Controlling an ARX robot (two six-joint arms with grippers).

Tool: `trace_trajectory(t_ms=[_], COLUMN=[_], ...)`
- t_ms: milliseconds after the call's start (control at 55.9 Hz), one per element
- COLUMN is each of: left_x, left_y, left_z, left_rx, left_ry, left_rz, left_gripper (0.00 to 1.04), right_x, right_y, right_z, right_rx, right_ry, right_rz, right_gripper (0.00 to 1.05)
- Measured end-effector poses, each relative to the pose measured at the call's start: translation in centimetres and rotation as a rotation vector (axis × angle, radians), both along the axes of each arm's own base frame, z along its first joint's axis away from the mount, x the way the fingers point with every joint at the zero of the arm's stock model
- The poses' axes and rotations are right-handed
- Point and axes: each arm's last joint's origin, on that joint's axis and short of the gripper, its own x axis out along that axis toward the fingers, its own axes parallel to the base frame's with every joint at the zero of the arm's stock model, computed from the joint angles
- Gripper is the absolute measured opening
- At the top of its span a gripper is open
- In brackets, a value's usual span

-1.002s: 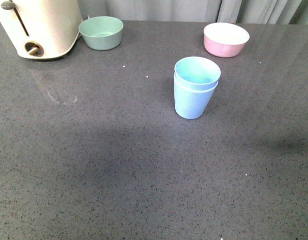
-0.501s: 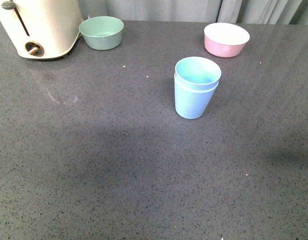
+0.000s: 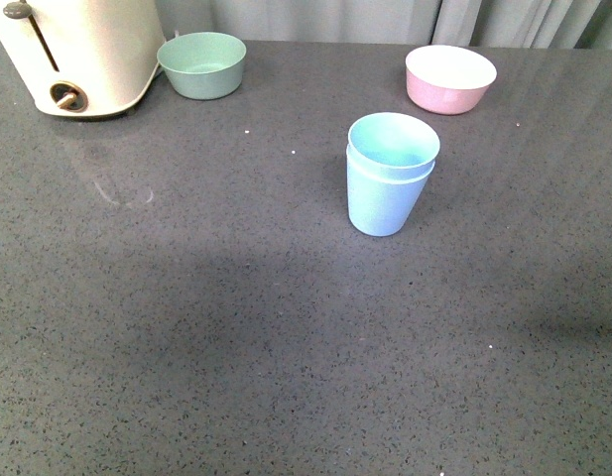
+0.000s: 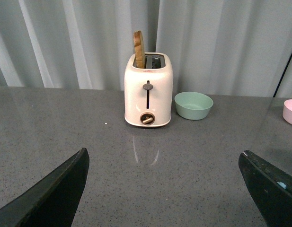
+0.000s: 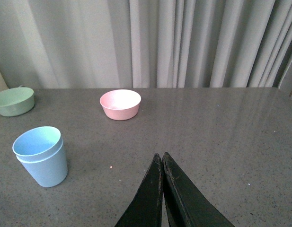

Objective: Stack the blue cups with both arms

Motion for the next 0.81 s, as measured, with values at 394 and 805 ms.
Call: trace_trajectory(t_ms=[394, 805], left_x=[0.0, 0.0], left_y=[0.0, 0.0], left_z=[0.0, 0.0], left_rx=[0.0, 0.0], left_ry=[0.0, 0.0], left_rz=[0.0, 0.0], left_gripper=[0.96, 0.96], right_x=[-1.2, -1.2], right_y=[0.0, 0.0], right_z=[-0.3, -0.3], right_rx=[0.0, 0.0], right_ry=[0.005, 0.005], right_rz=[-0.001, -0.001], right_gripper=[0.19, 0.96])
